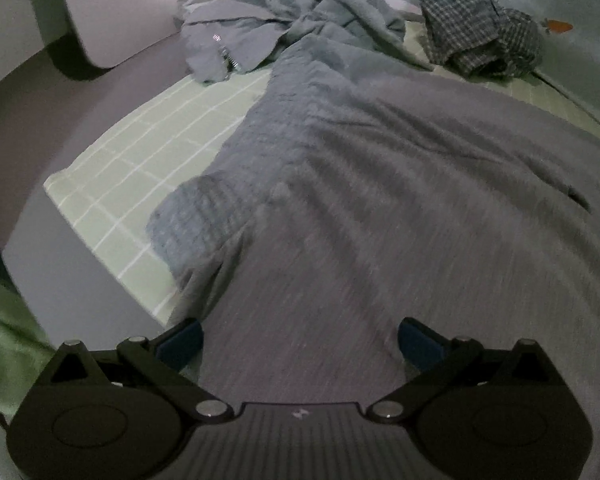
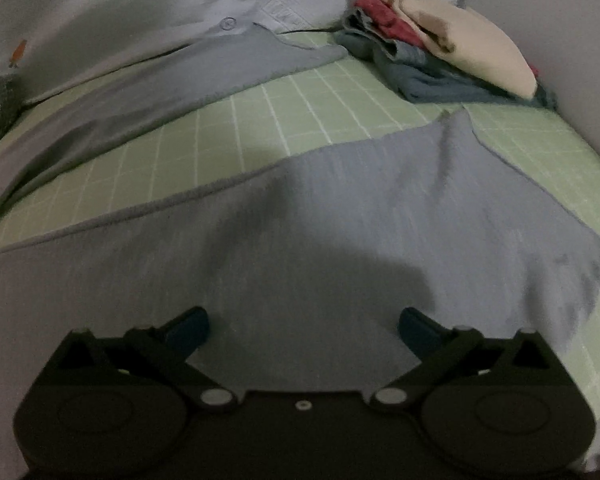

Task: Fold clothes

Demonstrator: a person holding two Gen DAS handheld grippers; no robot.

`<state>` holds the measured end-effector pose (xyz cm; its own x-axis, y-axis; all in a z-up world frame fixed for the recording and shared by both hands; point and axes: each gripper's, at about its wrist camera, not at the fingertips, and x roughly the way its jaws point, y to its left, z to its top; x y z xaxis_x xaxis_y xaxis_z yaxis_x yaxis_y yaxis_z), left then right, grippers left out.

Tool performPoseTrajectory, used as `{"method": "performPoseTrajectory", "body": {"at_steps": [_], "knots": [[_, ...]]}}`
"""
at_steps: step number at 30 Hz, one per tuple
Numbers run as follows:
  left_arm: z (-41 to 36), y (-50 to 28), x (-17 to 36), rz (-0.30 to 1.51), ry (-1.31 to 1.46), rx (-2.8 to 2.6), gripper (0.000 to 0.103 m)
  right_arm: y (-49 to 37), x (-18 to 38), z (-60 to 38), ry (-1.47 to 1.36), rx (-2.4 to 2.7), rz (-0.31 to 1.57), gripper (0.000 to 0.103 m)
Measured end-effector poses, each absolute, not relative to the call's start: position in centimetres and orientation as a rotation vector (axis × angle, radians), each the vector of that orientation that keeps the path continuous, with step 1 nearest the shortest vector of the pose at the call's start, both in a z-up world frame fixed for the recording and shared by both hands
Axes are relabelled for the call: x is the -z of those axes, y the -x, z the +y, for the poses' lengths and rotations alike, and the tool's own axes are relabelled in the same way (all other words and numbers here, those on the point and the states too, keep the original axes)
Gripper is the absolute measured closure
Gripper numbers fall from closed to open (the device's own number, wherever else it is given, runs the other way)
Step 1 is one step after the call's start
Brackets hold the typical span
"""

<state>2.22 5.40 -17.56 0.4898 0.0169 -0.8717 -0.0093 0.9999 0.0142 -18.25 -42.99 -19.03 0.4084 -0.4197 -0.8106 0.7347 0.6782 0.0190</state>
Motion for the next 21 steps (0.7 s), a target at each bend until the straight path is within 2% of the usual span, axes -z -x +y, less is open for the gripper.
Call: {"method": "performPoseTrajectory", "body": {"at_steps": [13, 21], "knots": [[5.2, -2.7, 17.2, 1.112, -0.035, -0.003, 0.0, 17.7, 18.8, -42.6, -0.439, 0.773, 0.933, 0.0], [4.3, -5.9, 13.1, 0.987, -0.102, 0.062, 0.0, 15.0, 15.9, -43.5, -0.273, 0.727, 0.97, 0.0]]}}
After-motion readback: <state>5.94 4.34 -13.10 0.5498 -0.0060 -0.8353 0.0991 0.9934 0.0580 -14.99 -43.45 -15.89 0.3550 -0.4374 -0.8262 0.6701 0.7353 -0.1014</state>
